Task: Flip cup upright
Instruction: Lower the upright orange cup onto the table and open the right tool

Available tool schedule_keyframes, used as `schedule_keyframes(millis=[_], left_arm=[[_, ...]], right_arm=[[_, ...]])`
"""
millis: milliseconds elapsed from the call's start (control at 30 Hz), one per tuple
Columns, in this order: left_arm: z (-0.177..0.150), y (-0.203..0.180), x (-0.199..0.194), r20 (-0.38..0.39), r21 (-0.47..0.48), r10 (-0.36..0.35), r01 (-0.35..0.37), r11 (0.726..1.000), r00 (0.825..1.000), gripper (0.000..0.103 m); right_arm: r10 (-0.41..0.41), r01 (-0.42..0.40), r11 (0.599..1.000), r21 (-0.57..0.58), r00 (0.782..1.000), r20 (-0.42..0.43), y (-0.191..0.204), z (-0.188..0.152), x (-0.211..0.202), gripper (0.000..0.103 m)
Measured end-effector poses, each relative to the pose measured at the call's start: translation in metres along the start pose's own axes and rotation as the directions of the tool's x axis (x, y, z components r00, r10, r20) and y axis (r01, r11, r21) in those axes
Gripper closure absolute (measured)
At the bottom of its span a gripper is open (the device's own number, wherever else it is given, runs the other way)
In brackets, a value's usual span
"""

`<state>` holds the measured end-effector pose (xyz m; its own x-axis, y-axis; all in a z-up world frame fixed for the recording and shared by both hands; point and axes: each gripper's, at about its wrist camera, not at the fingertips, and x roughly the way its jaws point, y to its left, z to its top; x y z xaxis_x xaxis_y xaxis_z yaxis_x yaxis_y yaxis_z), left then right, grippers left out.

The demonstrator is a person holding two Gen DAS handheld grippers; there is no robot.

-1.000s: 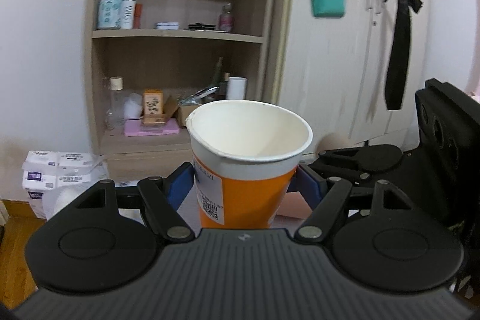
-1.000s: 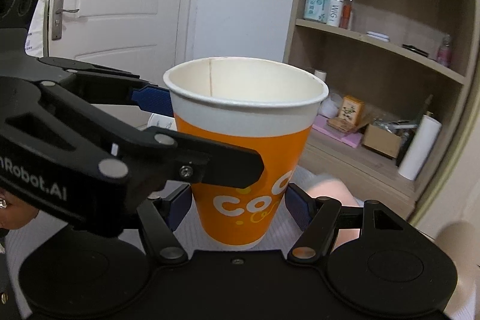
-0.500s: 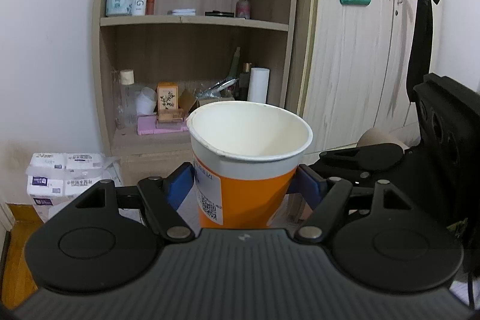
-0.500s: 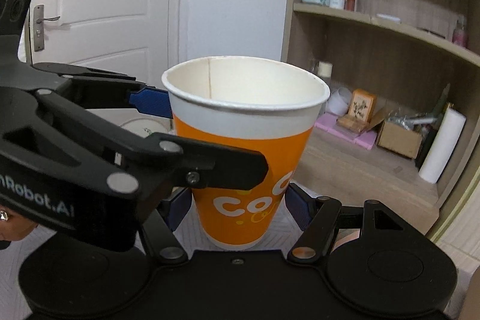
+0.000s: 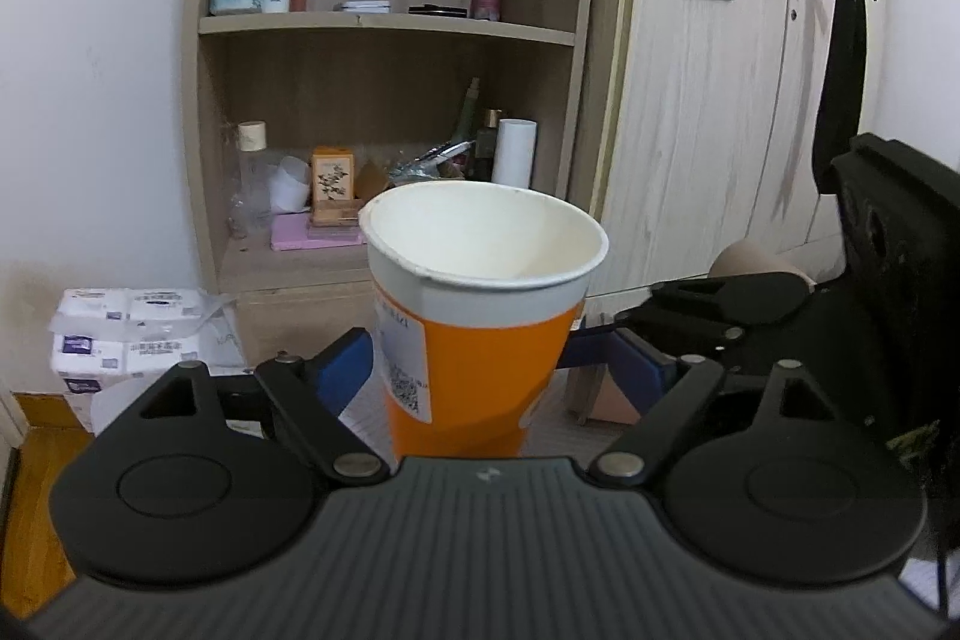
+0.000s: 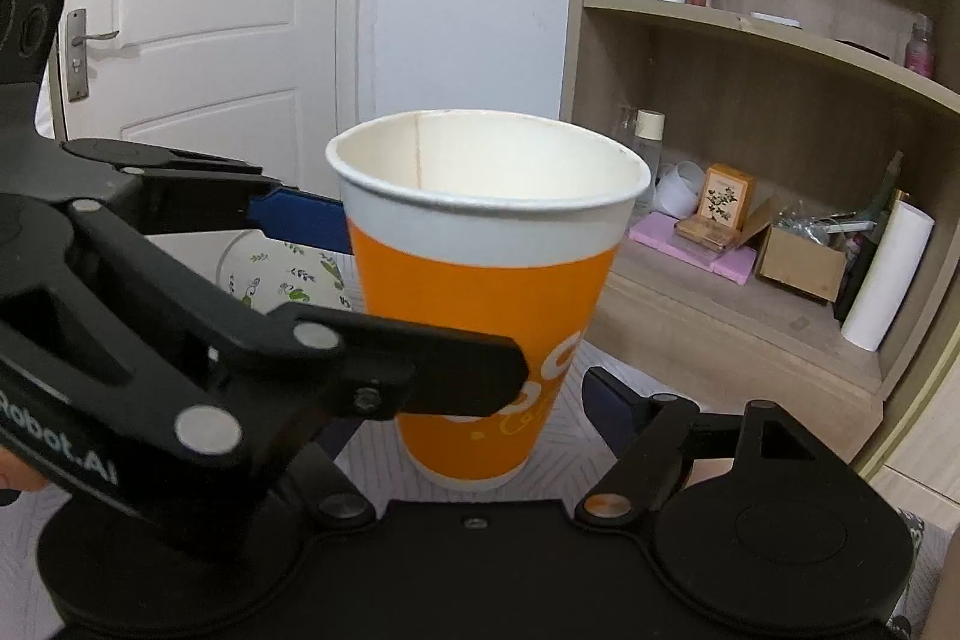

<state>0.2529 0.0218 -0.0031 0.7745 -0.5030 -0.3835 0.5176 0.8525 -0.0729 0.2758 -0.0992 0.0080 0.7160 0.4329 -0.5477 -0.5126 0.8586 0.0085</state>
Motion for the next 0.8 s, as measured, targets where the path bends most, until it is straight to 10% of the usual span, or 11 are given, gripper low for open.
schedule_keyframes(millis=[800], left_arm=[[-0.023,-0.07,-0.124,0.025,-0.037,0.148,-0.147,0.988,0.989,0.016]], right_arm=[[-0.048,0.046,0.998,0.046,0.998,0.049,0.036,-0.051,-0.144,0.019]])
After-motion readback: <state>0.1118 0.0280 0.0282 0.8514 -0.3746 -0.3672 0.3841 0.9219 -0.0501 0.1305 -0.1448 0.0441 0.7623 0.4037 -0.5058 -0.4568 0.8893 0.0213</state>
